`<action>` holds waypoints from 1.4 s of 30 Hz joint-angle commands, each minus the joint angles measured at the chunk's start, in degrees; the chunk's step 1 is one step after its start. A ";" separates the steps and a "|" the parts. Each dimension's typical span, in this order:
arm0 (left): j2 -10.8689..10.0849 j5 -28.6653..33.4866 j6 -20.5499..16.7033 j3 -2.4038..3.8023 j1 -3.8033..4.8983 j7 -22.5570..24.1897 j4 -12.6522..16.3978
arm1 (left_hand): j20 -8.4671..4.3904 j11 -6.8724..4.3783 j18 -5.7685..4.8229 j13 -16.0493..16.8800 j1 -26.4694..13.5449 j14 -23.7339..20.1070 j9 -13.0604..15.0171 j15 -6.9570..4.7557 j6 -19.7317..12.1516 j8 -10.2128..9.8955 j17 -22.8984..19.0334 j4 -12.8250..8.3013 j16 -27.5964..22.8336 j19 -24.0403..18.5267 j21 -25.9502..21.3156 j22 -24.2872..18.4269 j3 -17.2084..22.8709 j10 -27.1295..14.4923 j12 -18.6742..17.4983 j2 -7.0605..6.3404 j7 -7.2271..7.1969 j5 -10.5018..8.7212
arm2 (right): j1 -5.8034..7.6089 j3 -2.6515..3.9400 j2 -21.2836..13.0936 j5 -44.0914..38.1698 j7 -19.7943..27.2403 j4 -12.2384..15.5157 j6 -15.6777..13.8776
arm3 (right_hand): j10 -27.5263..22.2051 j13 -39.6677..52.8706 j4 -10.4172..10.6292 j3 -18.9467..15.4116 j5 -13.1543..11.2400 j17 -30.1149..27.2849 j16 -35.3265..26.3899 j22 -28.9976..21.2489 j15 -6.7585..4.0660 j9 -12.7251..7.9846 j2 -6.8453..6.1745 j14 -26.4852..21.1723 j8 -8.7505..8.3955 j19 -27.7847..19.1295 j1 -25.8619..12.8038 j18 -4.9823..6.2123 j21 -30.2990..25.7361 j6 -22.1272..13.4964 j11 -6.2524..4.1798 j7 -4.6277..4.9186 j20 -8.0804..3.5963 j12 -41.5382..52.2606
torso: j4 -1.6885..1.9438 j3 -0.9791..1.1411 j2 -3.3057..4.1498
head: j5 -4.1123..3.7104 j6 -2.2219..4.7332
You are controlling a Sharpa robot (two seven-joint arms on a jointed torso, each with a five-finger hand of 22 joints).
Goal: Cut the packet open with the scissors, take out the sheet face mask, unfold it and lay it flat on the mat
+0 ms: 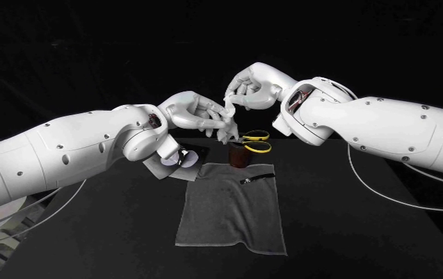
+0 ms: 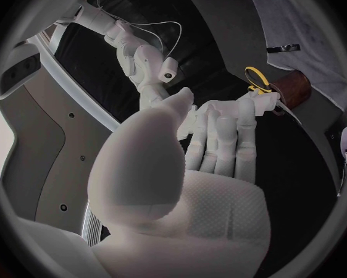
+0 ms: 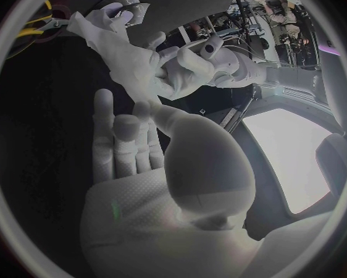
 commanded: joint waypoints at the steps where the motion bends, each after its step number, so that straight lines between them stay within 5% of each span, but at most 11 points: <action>1: 0.31 -3.04 -0.78 0.03 -0.23 -0.39 -0.08 | -0.26 -0.75 0.84 1.18 0.34 2.24 -0.56 -0.44 0.89 0.32 2.65 -0.03 0.93 0.83 0.28 0.04 -0.94 0.47 2.31 0.38 0.03 -0.11 | 0.07 0.12 0.05 0.67 -0.85 0.15 -1.87 | 0.53 -0.02 -0.05 0.37 0.25 0.15 0.33 0.15 -0.14 3.75 0.38 0.51 1.19 0.32 0.23 0.65 0.27 0.53 -0.02 -0.06 -0.22 -0.28 | 0.02 -0.01 -0.04 | 0.00 0.00; 13: 1.47 -5.01 -4.01 0.03 -1.15 -0.14 -0.56 | -1.44 -2.18 0.86 4.01 1.43 9.03 -2.45 -1.77 1.85 0.05 10.48 -0.12 2.90 2.68 1.56 0.75 -2.35 1.26 7.69 1.34 -0.22 -0.11 | 0.07 0.24 0.37 1.50 -1.98 0.71 -2.93 | 0.87 -0.08 -0.18 0.70 0.25 0.36 0.59 0.30 -0.25 3.82 0.28 0.98 1.28 0.52 0.12 0.66 0.47 0.71 -0.10 -0.12 -0.32 -0.27 | -0.04 0.00 -0.02 | 0.11 0.19; 20: 2.03 -5.17 -9.00 0.03 -1.45 0.46 -1.14 | -2.93 -4.11 0.87 5.78 1.17 17.11 -3.82 -3.59 1.76 -0.37 20.09 0.62 3.85 5.42 3.33 1.49 -4.51 4.32 11.42 1.32 0.43 -0.12 | 0.07 0.28 0.35 1.84 -2.41 1.39 -3.03 | 0.94 -0.10 -0.24 0.83 0.25 0.40 0.64 0.35 -0.28 3.84 0.27 1.09 1.30 0.58 0.11 0.66 0.52 0.75 -0.13 -0.13 -0.35 -0.28 | -0.02 0.02 -0.04 | 0.14 0.23; 23: 2.30 -5.13 -11.56 0.03 -1.57 0.67 -1.41 | -3.78 -4.95 0.11 6.84 0.84 20.45 -4.31 -4.45 1.93 -0.40 24.21 1.30 4.04 9.05 7.40 3.80 -6.19 6.18 13.46 1.08 0.35 -0.13 | 0.07 0.29 0.36 1.95 -2.60 1.64 -3.09 | 0.99 -0.11 -0.25 0.86 0.26 0.49 0.71 0.37 -0.29 3.85 0.25 1.18 1.31 0.60 0.07 0.65 0.55 0.77 -0.13 -0.13 -0.36 -0.27 | -0.01 0.01 -0.04 | 0.24 0.27; 42: 3.94 -5.74 -21.82 -0.01 -2.48 -1.44 -3.42 | -4.95 -5.80 -0.64 8.58 1.89 23.99 -4.21 -5.44 6.48 1.94 28.11 2.97 3.60 12.88 11.20 5.84 -9.70 8.46 16.10 1.48 -0.06 -0.14 | 0.06 0.31 0.85 2.57 -3.31 1.49 -3.46 | 1.17 -0.14 -0.30 1.03 0.33 0.59 0.83 0.45 -0.32 3.87 0.23 1.42 1.34 0.70 -0.03 0.65 0.66 0.88 -0.15 -0.15 -0.41 -0.27 | -0.02 -0.03 -0.05 | 0.27 0.72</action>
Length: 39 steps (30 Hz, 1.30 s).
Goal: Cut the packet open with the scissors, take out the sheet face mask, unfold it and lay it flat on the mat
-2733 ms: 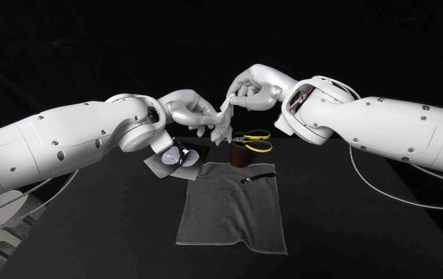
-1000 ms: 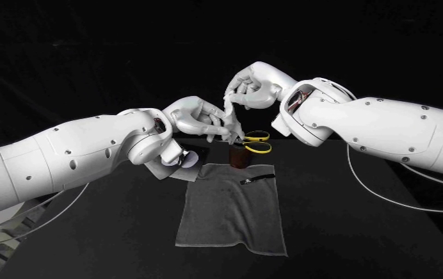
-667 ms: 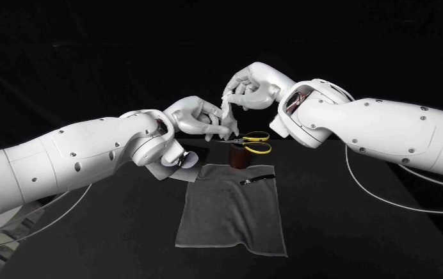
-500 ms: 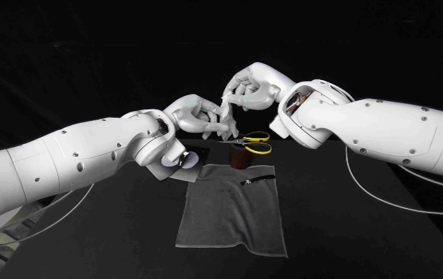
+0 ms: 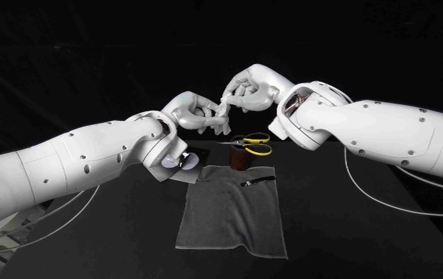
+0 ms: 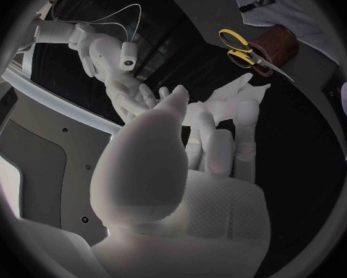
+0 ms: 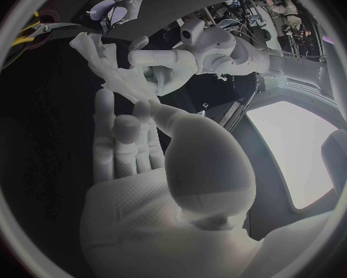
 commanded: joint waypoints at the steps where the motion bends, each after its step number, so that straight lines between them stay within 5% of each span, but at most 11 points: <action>1: 0.34 -1.04 -3.74 0.01 -0.18 -1.09 -0.34 | -0.08 0.02 -0.18 0.06 0.20 0.51 0.05 0.00 0.24 0.21 0.01 -0.08 -0.09 0.42 0.19 -0.04 -0.45 0.37 0.35 -0.23 0.10 -0.14 | 0.06 0.09 0.13 0.26 -0.46 -0.07 -1.06 | 0.36 0.05 0.07 0.33 0.30 0.01 0.39 0.07 -0.12 3.87 0.34 0.40 1.33 0.27 0.08 0.74 0.22 0.41 0.03 0.10 0.01 -0.15 | 0.00 0.00 0.02 | 0.08 0.18; 8: 0.72 -1.77 -4.95 -0.04 -0.45 -2.04 -0.96 | -0.18 -0.07 -0.21 0.19 1.37 0.75 0.21 -0.06 0.76 0.56 0.15 -0.15 -0.22 0.65 0.32 0.00 -0.39 0.46 0.41 0.46 -0.04 -0.12 | 0.06 0.10 0.35 0.37 -0.45 -0.38 -1.38 | 0.46 0.01 -0.09 0.56 0.26 0.02 0.44 0.15 -0.17 3.89 0.31 0.55 1.34 0.35 0.12 0.75 0.32 0.47 -0.01 0.08 -0.03 -0.17 | 0.01 0.03 0.00 | 0.08 0.20; 18: 1.15 -0.32 -6.72 -0.10 -0.80 -1.21 -1.71 | -0.79 -0.92 -0.42 0.89 5.35 1.93 0.69 -0.86 3.96 2.29 1.49 -0.25 -0.55 1.88 1.67 0.76 4.39 1.55 -0.38 5.70 -0.98 -0.08 | 0.06 0.14 0.38 0.46 -0.52 -0.41 -1.27 | 0.48 0.00 -0.10 0.60 0.26 0.04 0.45 0.17 -0.17 3.89 0.31 0.58 1.34 0.36 0.10 0.75 0.34 0.48 -0.01 0.08 -0.04 -0.18 | -0.05 0.01 0.00 | 0.11 0.12; 30: 1.09 1.24 -3.81 -0.10 -1.02 3.88 -0.83 | -1.29 -1.45 -0.39 0.84 5.37 2.15 1.76 -1.40 6.56 4.28 1.59 -0.27 -0.97 1.64 1.58 0.82 8.28 2.47 -1.53 7.68 -1.31 -0.09 | 0.06 0.14 0.65 0.68 -0.99 -1.58 -0.36 | 0.51 -0.02 -0.18 0.71 0.23 0.04 0.46 0.21 -0.19 3.89 0.28 0.63 1.34 0.39 0.11 0.75 0.38 0.50 -0.02 0.07 -0.06 -0.20 | -0.05 0.03 0.00 | 0.00 0.13; 33: 0.63 1.60 -1.35 -0.09 -1.10 5.00 -0.39 | -1.51 -1.23 -0.18 -0.84 6.89 1.49 2.05 -1.36 5.32 4.12 0.47 -1.80 -1.26 0.84 0.90 0.54 11.16 0.96 -3.24 7.52 -0.93 -0.01 | 0.06 0.14 0.59 0.70 -1.08 -1.75 -0.26 | 0.51 -0.02 -0.18 0.71 0.23 0.04 0.46 0.21 -0.19 3.89 0.28 0.63 1.34 0.39 0.11 0.75 0.38 0.50 -0.02 0.07 -0.06 -0.20 | -0.07 0.05 0.01 | -0.02 0.18; 37: -0.15 2.15 3.17 -0.08 -1.21 6.12 0.15 | -1.10 0.50 0.19 -1.29 6.18 -1.57 0.68 -0.01 1.59 1.51 -2.90 -5.99 -1.97 -3.26 0.89 1.95 21.76 -0.86 -5.37 2.76 0.65 -0.25 | 0.05 0.14 0.42 0.72 -1.18 -1.76 -0.14 | 0.54 -0.04 -0.22 0.80 0.22 0.06 0.49 0.24 -0.20 3.90 0.26 0.69 1.34 0.41 0.10 0.74 0.42 0.52 -0.02 0.07 -0.08 -0.21 | -0.04 0.05 0.03 | -0.13 0.20; 39: -0.46 2.05 5.26 -0.08 -1.26 6.21 0.26 | -0.71 1.36 0.83 -1.76 5.58 -6.49 -0.74 0.76 -1.08 -0.47 -8.59 -9.83 -3.15 -9.01 0.48 3.49 27.44 -2.26 -6.79 -0.06 1.12 0.48 | 0.05 0.14 0.36 0.72 -1.23 -1.81 -0.14 | 0.54 -0.04 -0.22 0.80 0.22 0.06 0.49 0.24 -0.20 3.90 0.26 0.69 1.34 0.41 0.10 0.74 0.42 0.52 -0.02 0.07 -0.08 -0.21 | -0.03 0.04 0.01 | -0.21 0.21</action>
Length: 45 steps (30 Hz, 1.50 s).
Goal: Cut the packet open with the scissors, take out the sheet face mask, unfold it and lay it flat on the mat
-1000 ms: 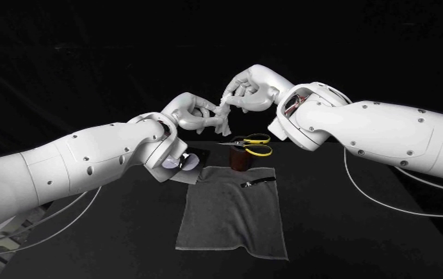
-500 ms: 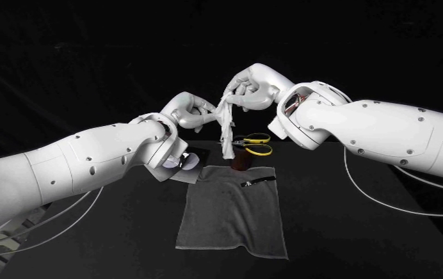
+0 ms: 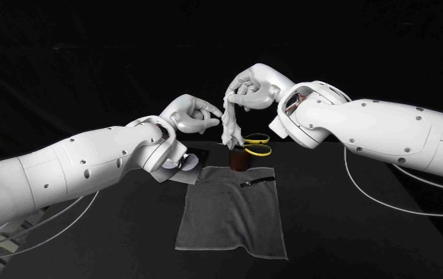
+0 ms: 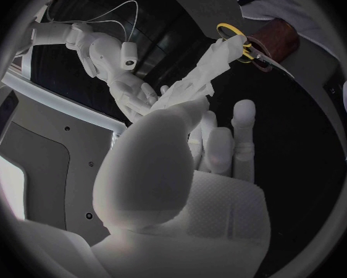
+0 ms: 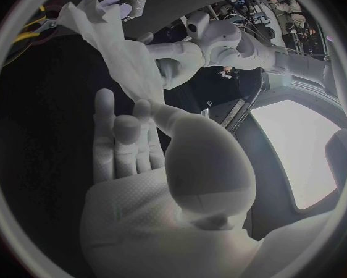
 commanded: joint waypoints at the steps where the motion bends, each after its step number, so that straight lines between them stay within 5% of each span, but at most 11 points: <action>1: -0.33 0.80 7.77 0.05 -0.08 3.01 0.31 | 0.49 0.56 1.27 -1.17 -1.00 -4.19 -1.32 0.68 -2.51 -1.76 -4.81 -3.96 -0.89 -3.56 1.41 2.47 5.07 -1.41 -3.10 -2.60 0.36 0.12 | 0.06 0.08 -0.11 0.01 -0.54 -0.14 0.22 | 0.26 0.03 -0.05 0.32 0.13 0.10 0.26 0.08 -0.01 3.90 0.28 0.48 1.34 0.42 0.11 0.60 0.19 0.26 -0.13 -0.02 -0.09 -0.12 | 0.06 -0.01 0.00 | -0.22 -0.01; 8: -0.88 -0.54 11.22 0.05 -0.18 1.25 0.34 | 1.87 1.94 1.60 -1.00 -3.72 -9.15 -3.12 1.90 -6.94 -3.74 -9.12 -9.44 -1.22 -7.07 5.15 6.33 8.51 -4.80 -3.55 -3.19 0.14 0.11 | 0.05 0.08 -0.15 0.01 -0.76 -0.41 0.04 | 0.26 0.03 -0.06 0.33 0.13 0.10 0.26 0.08 -0.01 3.91 0.27 0.49 1.34 0.42 0.11 0.60 0.19 0.26 -0.13 -0.02 -0.09 -0.12 | 0.09 -0.01 0.02 | -0.20 0.01; 13: -1.60 -1.22 12.60 0.05 -0.38 1.68 1.12 | 3.43 2.69 1.46 0.73 -9.06 -11.03 -3.67 3.14 -9.50 -4.31 -10.45 -8.58 -0.45 -8.35 2.02 4.12 2.17 -8.57 -1.08 -4.37 -0.54 0.09 | 0.05 0.08 -0.12 0.01 -0.82 -0.37 0.04 | 0.29 0.02 -0.08 0.39 0.13 0.16 0.31 0.11 -0.02 3.91 0.26 0.55 1.34 0.43 0.08 0.60 0.22 0.28 -0.14 -0.02 -0.10 -0.13 | 0.07 -0.02 0.03 | -0.25 -0.05; 19: -2.42 -0.13 10.20 0.07 -0.62 4.03 2.15 | 4.72 3.02 1.65 2.63 -11.63 -11.81 -3.69 3.79 -10.31 -3.24 -10.07 -6.71 0.88 -7.50 -3.81 -0.89 -8.09 -11.48 2.56 -3.15 -0.37 0.08 | -0.02 0.08 0.04 0.02 -0.91 -0.39 0.35 | 0.29 0.02 -0.08 0.39 0.13 0.16 0.31 0.11 -0.02 3.91 0.26 0.55 1.34 0.43 0.08 0.60 0.22 0.28 -0.14 -0.02 -0.10 -0.13 | 0.07 -0.02 -0.03 | -0.26 -0.09; 26: -2.56 2.42 6.72 0.08 -0.71 5.79 2.56 | 4.43 2.62 1.69 2.80 -12.41 -8.73 -3.30 3.43 -9.68 -1.21 -6.64 -3.92 2.00 -5.00 -6.14 -3.57 -15.64 -11.76 3.91 -1.93 1.96 0.05 | -0.14 0.07 0.16 0.03 -1.12 -0.71 0.61 | 0.29 0.02 -0.08 0.39 0.13 0.16 0.31 0.11 -0.02 3.91 0.26 0.55 1.34 0.43 0.08 0.60 0.22 0.28 -0.14 -0.02 -0.10 -0.13 | 0.05 -0.02 0.04 | -0.15 -0.06; 34: -2.53 3.74 3.27 0.08 -0.73 6.26 2.90 | 4.03 2.52 1.65 2.83 -11.09 -7.67 -2.54 3.25 -9.61 1.53 -6.26 -2.40 2.12 -3.07 -6.83 -4.73 -19.86 -10.90 5.17 -1.24 2.45 0.07 | -0.19 0.07 0.51 0.04 -1.25 -0.91 0.77 | 0.29 0.02 -0.08 0.39 0.13 0.16 0.31 0.11 -0.02 3.91 0.26 0.55 1.34 0.43 0.08 0.60 0.22 0.28 -0.14 -0.02 -0.10 -0.13 | 0.06 0.01 0.04 | -0.27 -0.16; 37: -2.58 4.00 2.16 0.08 -0.73 6.26 2.90 | 4.26 3.16 1.57 2.50 -8.76 -6.81 -0.32 3.78 -13.70 6.57 -5.73 -0.66 2.23 -2.03 -7.47 -5.57 -24.59 -10.76 5.59 0.08 3.20 0.14 | -0.25 0.07 0.61 0.05 -1.29 -0.94 0.79 | 0.29 0.02 -0.08 0.39 0.13 0.16 0.31 0.11 -0.02 3.91 0.26 0.55 1.34 0.43 0.08 0.60 0.22 0.28 -0.14 -0.02 -0.10 -0.13 | 0.08 0.02 0.05 | -0.24 -0.21; 42: -2.37 4.15 1.40 0.08 -0.74 5.79 2.85 | 4.14 3.01 1.64 1.88 -6.59 -5.36 2.05 3.52 -15.56 13.11 -4.49 0.89 2.36 -1.11 -7.61 -6.00 -27.77 -9.90 5.63 1.29 2.96 0.08 | -0.31 0.06 0.63 0.07 -1.32 -0.90 0.68 | 0.29 0.02 -0.08 0.39 0.13 0.16 0.31 0.11 -0.02 3.91 0.26 0.55 1.34 0.43 0.08 0.60 0.22 0.28 -0.14 -0.02 -0.10 -0.13 | 0.07 -0.03 0.02 | -0.29 -0.27; 45: -2.06 3.92 1.14 0.08 -0.74 5.11 2.74 | 4.00 2.88 1.64 1.62 -6.10 -4.92 2.66 3.42 -16.26 15.37 -4.24 1.58 2.34 -0.77 -7.61 -6.12 -28.99 -9.55 5.57 1.53 2.86 0.07 | -0.32 0.06 0.68 0.07 -1.34 -0.90 0.64 | 0.29 0.02 -0.08 0.39 0.13 0.16 0.31 0.11 -0.02 3.91 0.26 0.55 1.34 0.43 0.08 0.60 0.22 0.28 -0.14 -0.02 -0.10 -0.13 | 0.04 -0.03 0.03 | -0.25 -0.34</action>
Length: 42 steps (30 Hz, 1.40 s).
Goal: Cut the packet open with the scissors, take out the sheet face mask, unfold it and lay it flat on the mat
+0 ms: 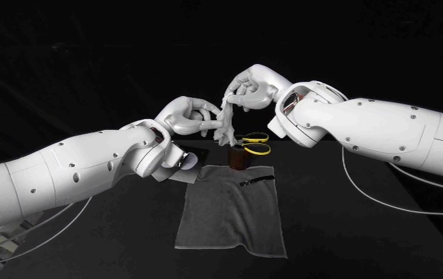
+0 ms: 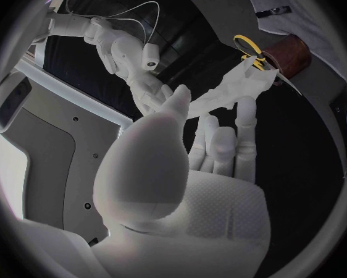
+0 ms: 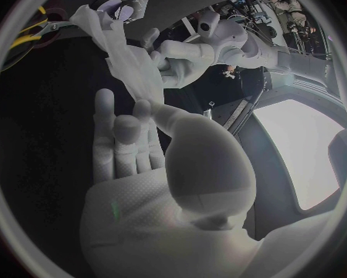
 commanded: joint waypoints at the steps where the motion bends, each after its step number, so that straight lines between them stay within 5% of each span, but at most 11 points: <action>1: 0.47 0.48 -1.95 0.05 -0.01 -0.02 -0.04 | -0.09 -0.13 0.81 -0.30 1.16 0.79 0.74 -0.05 -1.16 2.92 0.27 0.84 0.21 0.78 -0.32 -0.21 -1.74 0.67 0.14 0.16 -0.06 -0.26 | 0.01 0.08 0.11 -0.07 -0.37 -0.04 0.09 | 0.08 0.07 0.09 0.24 0.21 0.10 0.33 0.08 -0.02 3.91 0.41 0.55 1.34 0.44 0.23 0.75 0.22 0.45 -0.13 -0.06 -0.10 -0.11 | -0.02 -0.01 -0.01 | 0.03 -0.09; 9: 1.20 -0.71 -3.11 0.05 -0.11 -1.83 -0.31 | -0.37 -0.45 0.65 -0.36 2.31 1.33 1.69 -0.37 -2.05 8.08 0.59 2.76 0.14 1.85 0.31 -0.06 -5.35 1.37 0.87 0.56 -0.46 -0.27 | 0.00 0.08 0.24 -0.05 -0.52 0.03 -0.09 | 0.20 0.04 0.03 0.43 0.20 0.08 0.34 0.17 -0.04 3.93 0.36 0.66 1.35 0.48 0.11 0.73 0.31 0.52 -0.14 -0.06 -0.14 -0.13 | -0.02 0.00 -0.01 | -0.02 -0.12; 14: 1.83 -0.97 -5.68 0.04 -0.25 -3.08 -0.78 | -1.19 -1.71 -0.15 -0.59 4.95 5.81 2.52 -1.45 1.09 13.03 6.13 3.97 0.40 6.23 5.09 2.47 -6.26 4.30 1.60 3.05 -1.97 -0.26 | 0.00 0.08 0.24 0.19 -0.53 0.34 -0.06 | 0.20 0.04 0.03 0.43 0.20 0.08 0.34 0.17 -0.04 3.93 0.36 0.66 1.35 0.48 0.11 0.73 0.31 0.52 -0.14 -0.06 -0.14 -0.13 | -0.01 -0.01 -0.04 | 0.00 -0.02; 22: 2.64 -1.29 -7.96 0.04 -0.46 -4.83 -1.45 | -2.70 -3.46 -0.80 -1.68 9.05 9.07 1.12 -3.16 4.61 14.03 9.83 4.55 0.17 9.52 8.60 4.30 -4.05 7.22 0.13 5.82 -3.52 -0.20 | -0.01 0.08 0.17 0.35 -0.60 0.47 -0.05 | 0.24 0.03 0.01 0.50 0.20 0.08 0.35 0.20 -0.05 3.94 0.34 0.71 1.36 0.50 0.06 0.73 0.34 0.55 -0.14 -0.07 -0.15 -0.13 | -0.01 0.01 -0.02 | 0.08 -0.05; 25: 2.69 -1.44 -8.09 0.04 -0.48 -4.95 -1.55 | -3.79 -4.20 -0.98 -3.32 11.68 10.08 -1.61 -4.06 8.44 12.59 10.72 6.16 -0.34 10.21 9.61 4.91 2.88 8.57 -3.17 8.53 -3.63 -0.11 | -0.01 0.08 0.15 0.36 -0.68 0.33 0.06 | 0.24 0.03 0.01 0.50 0.20 0.08 0.35 0.20 -0.05 3.94 0.34 0.71 1.36 0.50 0.06 0.73 0.34 0.55 -0.14 -0.07 -0.15 -0.13 | -0.01 0.01 -0.03 | 0.02 -0.03; 27: 2.60 -1.42 -7.98 0.04 -0.49 -4.72 -1.55 | -4.15 -4.15 -0.98 -4.51 11.32 10.02 -3.13 -4.18 9.48 11.30 10.45 7.82 -0.84 9.77 9.72 5.15 10.61 10.24 -5.69 6.18 -3.54 -0.51 | -0.01 0.08 0.15 0.36 -0.77 0.13 0.23 | 0.24 0.03 0.01 0.50 0.20 0.08 0.35 0.20 -0.05 3.94 0.34 0.71 1.36 0.50 0.06 0.73 0.34 0.55 -0.14 -0.07 -0.15 -0.13 | 0.00 0.00 -0.04 | 0.04 -0.02; 28: 2.52 -1.38 -7.87 0.04 -0.49 -4.57 -1.52 | -4.16 -4.29 -0.97 -4.57 11.58 10.02 -3.25 -4.19 9.45 11.16 10.45 7.74 -0.88 9.72 9.72 5.16 11.61 10.30 -5.86 6.05 -3.64 -0.12 | -0.01 0.08 0.14 0.35 -0.82 0.01 0.34 | 0.24 0.03 0.01 0.50 0.20 0.08 0.35 0.20 -0.05 3.94 0.34 0.71 1.36 0.50 0.06 0.73 0.34 0.55 -0.14 -0.07 -0.15 -0.13 | -0.01 0.00 -0.04 | 0.00 0.00; 30: 2.24 -1.24 -7.49 0.04 -0.50 -4.12 -1.41 | -4.20 -4.29 -0.80 -4.59 9.51 9.47 -3.94 -4.20 9.92 10.60 9.47 8.65 -1.32 8.93 9.28 5.05 19.93 10.96 -6.54 2.86 -3.66 -0.23 | -0.01 0.08 0.12 0.23 -0.99 -0.37 0.71 | 0.24 0.03 0.01 0.50 0.20 0.08 0.35 0.20 -0.05 3.94 0.34 0.71 1.36 0.50 0.06 0.73 0.34 0.55 -0.14 -0.07 -0.15 -0.13 | -0.04 0.00 -0.07 | -0.06 0.00; 33: 1.78 -1.12 -6.95 0.05 -0.50 -3.61 -1.20 | -4.05 -4.17 -0.58 -4.02 5.78 8.67 -3.80 -4.08 9.88 11.04 8.39 7.76 -1.84 7.98 8.53 4.73 27.98 10.91 -6.52 0.25 -3.62 -0.21 | -0.02 0.06 0.16 0.09 -1.18 -0.95 1.25 | 0.27 0.02 0.00 0.55 0.20 0.11 0.37 0.22 -0.06 3.94 0.34 0.75 1.36 0.51 0.03 0.73 0.36 0.56 -0.15 -0.07 -0.16 -0.14 | -0.04 0.00 -0.08 | -0.10 -0.05; 35: 1.21 -1.05 -6.34 0.06 -0.50 -3.20 -0.88 | -3.97 -4.09 -0.46 -3.57 3.10 8.31 -3.44 -4.03 9.74 11.62 8.08 6.14 -2.05 7.54 8.27 4.65 31.51 10.89 -6.37 -0.55 -3.55 -0.24 | -0.18 -0.01 0.18 0.01 -1.30 -1.51 1.95 | 0.27 0.02 0.00 0.55 0.20 0.11 0.37 0.22 -0.06 3.94 0.34 0.75 1.36 0.51 0.03 0.73 0.36 0.56 -0.15 -0.07 -0.16 -0.14 | -0.02 0.01 -0.09 | -0.11 0.02; 42: -0.85 -1.56 -4.24 0.70 -0.21 -2.75 0.66 | -3.89 -4.05 -0.14 -3.38 1.01 7.20 -2.97 -3.92 9.77 12.39 6.78 3.88 -2.37 6.12 7.01 4.05 34.22 9.97 -6.86 -0.79 -3.66 -0.20 | -1.63 -0.46 0.58 -0.05 -1.53 -3.75 3.45 | 0.27 0.01 0.00 0.57 0.20 -0.08 0.24 0.23 -0.06 3.94 0.31 0.66 1.35 0.50 -0.01 0.72 0.37 0.56 -0.14 -0.07 -0.17 -0.15 | 0.02 0.05 -0.07 | -0.07 0.23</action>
